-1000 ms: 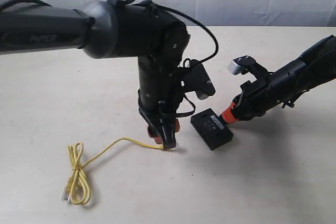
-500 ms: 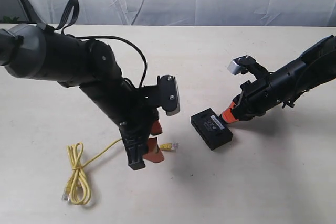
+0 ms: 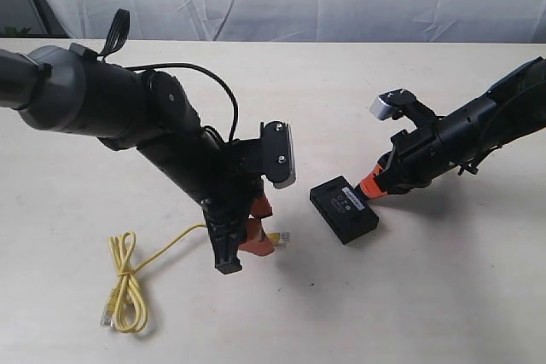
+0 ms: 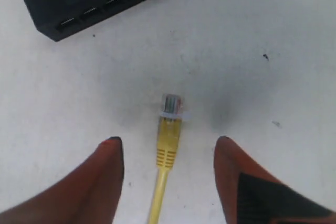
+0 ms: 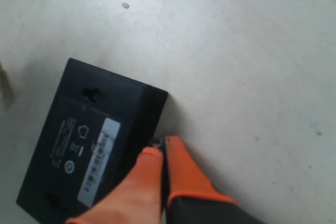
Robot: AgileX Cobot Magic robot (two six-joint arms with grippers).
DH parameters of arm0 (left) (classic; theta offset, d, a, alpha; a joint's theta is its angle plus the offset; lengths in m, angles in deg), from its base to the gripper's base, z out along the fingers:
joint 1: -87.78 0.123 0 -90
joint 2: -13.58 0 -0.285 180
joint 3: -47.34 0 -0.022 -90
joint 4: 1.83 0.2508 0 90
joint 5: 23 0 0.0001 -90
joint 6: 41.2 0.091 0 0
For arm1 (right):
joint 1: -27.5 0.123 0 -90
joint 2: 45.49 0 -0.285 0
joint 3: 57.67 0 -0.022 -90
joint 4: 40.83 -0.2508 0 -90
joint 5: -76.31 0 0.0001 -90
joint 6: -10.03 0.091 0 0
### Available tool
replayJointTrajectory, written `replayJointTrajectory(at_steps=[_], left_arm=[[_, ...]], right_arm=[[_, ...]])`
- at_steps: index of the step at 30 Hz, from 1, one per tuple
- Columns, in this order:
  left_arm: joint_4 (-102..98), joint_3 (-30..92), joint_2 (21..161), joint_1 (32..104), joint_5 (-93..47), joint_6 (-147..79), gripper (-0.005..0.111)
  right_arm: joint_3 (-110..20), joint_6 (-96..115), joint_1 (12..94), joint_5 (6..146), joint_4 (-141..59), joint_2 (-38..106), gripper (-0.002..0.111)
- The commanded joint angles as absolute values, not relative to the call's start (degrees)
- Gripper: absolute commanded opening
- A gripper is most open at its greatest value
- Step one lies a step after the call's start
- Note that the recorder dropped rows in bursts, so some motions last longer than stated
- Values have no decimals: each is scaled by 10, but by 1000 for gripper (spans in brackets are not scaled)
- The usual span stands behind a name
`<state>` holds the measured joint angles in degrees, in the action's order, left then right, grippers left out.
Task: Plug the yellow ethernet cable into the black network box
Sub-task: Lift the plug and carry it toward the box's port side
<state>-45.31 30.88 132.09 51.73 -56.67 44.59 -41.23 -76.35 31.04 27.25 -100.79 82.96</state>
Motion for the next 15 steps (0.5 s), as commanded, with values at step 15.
replayJointTrajectory(at_steps=[15], left_arm=[[-460, 305, 1354, 500, -535, 449, 44]], right_arm=[[-414, -767, 310, 289, -1007, 832, -1]])
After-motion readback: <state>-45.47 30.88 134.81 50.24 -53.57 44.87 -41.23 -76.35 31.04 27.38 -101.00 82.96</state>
